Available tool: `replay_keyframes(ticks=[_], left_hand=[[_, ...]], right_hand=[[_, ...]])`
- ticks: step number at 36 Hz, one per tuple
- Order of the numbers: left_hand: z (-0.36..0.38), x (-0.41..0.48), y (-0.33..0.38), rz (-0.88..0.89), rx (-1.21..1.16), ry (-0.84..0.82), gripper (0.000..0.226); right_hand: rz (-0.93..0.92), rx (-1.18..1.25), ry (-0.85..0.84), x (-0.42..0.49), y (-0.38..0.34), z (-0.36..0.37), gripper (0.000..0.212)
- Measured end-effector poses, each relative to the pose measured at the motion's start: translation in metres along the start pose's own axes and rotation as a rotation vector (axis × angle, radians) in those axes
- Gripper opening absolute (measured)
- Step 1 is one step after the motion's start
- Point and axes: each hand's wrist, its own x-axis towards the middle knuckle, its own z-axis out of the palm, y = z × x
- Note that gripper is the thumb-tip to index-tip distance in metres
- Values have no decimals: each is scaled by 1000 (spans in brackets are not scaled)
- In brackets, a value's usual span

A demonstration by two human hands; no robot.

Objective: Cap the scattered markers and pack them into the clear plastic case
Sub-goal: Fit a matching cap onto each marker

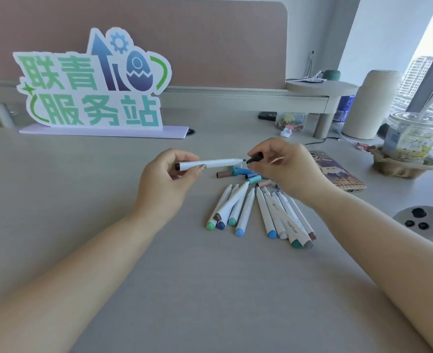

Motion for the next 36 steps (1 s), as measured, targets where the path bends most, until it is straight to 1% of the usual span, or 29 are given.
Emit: replay_keyframes(ticks=[3, 7, 11, 14, 17, 21, 24, 27, 31, 36], left_hand=[[-1, -6, -3, 37, 42, -31, 10], [-11, -5, -8, 97, 86, -4, 14], [-14, 0, -12, 101, 89, 23, 18], [-12, 0, -13, 84, 59, 6, 18], [-12, 0, -14, 70, 12, -2, 16], [-13, 2, -16, 48, -39, 14, 14], [-14, 3, -17, 26, -64, 29, 14], [-13, 3, -17, 14, -75, 26, 14], [-12, 3, -17, 6, -77, 10, 13], [-10, 1, -16, 17, -73, -44, 11]], right_hand=[[-42, -23, -29, 0, 0, 2, 12], [-45, -47, -62, 2, 3, 1, 13], [-102, -203, -87, 6, 7, 1, 34], [-130, -277, -130, 8, 7, 2, 41], [-131, -325, -145, 7, 8, 2, 37], [-86, -247, -120, 7, 6, -2, 20], [-87, -232, -128, 9, 7, -4, 15], [-102, -186, -155, 8, 8, -3, 16], [-163, -247, -168, 8, 6, 0, 19], [-202, -236, -174, 5, 3, 6, 19]])
